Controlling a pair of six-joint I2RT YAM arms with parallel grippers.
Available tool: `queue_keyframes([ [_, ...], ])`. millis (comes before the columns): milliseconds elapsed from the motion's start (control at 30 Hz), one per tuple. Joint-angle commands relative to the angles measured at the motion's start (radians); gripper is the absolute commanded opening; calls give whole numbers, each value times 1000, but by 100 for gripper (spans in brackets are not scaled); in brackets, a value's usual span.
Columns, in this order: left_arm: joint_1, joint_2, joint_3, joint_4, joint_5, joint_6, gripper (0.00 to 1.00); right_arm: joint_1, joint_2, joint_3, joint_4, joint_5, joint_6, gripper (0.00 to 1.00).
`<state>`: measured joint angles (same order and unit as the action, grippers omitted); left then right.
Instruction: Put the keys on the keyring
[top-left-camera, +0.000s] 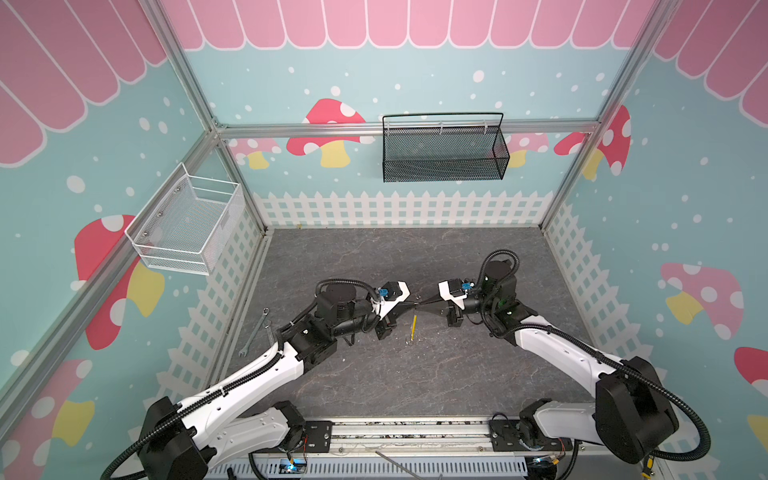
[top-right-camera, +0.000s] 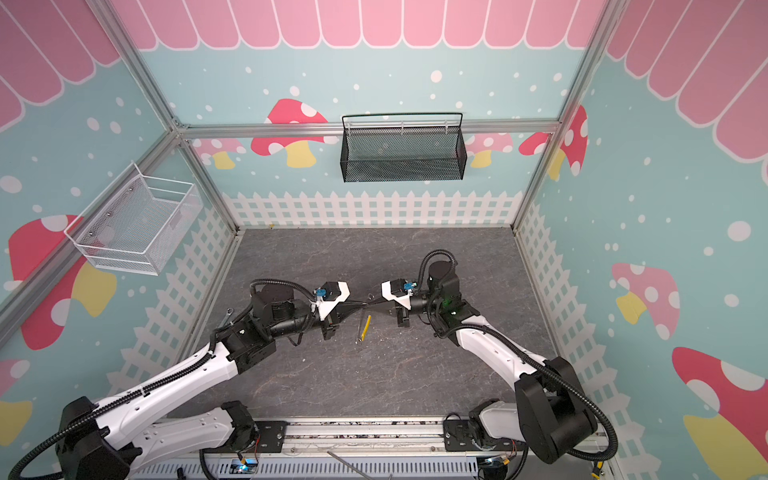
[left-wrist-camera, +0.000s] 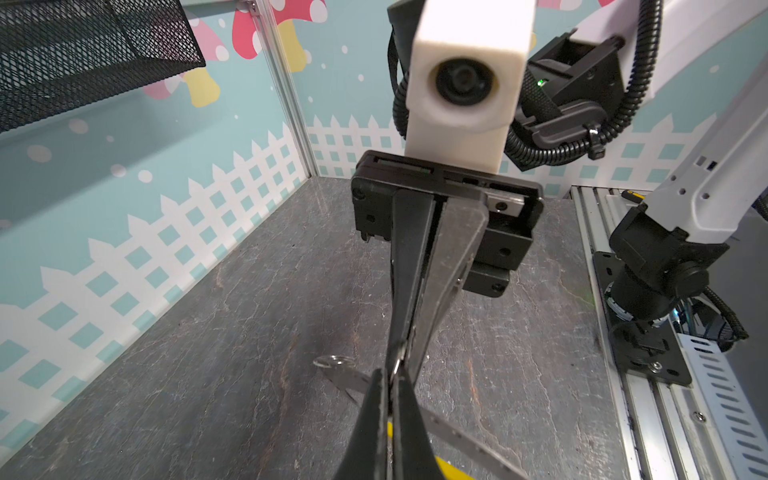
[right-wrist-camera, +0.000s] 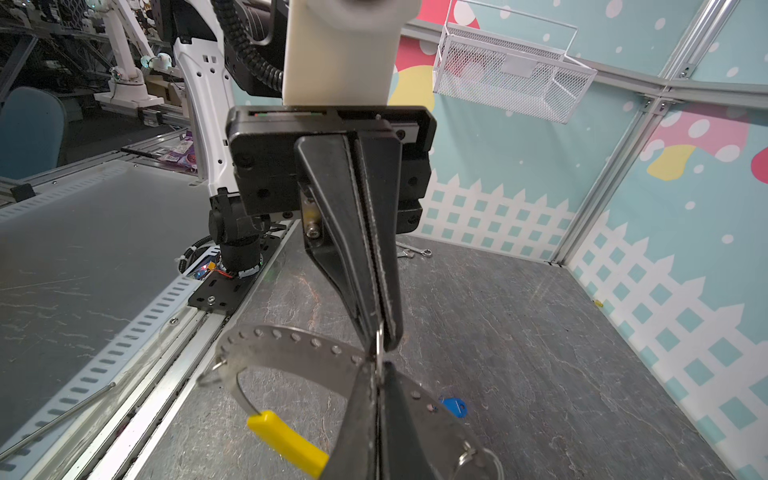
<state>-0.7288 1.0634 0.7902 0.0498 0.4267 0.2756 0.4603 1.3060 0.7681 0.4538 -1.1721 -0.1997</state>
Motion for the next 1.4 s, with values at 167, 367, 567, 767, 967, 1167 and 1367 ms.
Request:
queue_keyframes([
  [167, 38, -71, -148, 261, 16, -82, 14, 7, 2, 11, 88, -46, 51, 0],
  [367, 43, -64, -183, 336, 38, -98, 17, 7, 11, 18, 92, -55, 62, 0],
  [567, 43, -41, -165, 346, 81, -98, 17, 8, 18, 23, 96, -58, 69, 0],
  [767, 43, -29, -153, 319, 113, -90, 17, 7, 19, 27, 102, -60, 79, 0],
  [967, 43, -16, -157, 337, 101, -85, 18, 7, 22, 28, 108, -75, 89, 0],
  [1167, 43, 10, -141, 354, 119, -90, 10, 8, 24, 31, 110, -82, 89, 0],
  [1367, 43, 14, -132, 356, 129, -88, 5, 8, 29, 33, 109, -85, 90, 1],
])
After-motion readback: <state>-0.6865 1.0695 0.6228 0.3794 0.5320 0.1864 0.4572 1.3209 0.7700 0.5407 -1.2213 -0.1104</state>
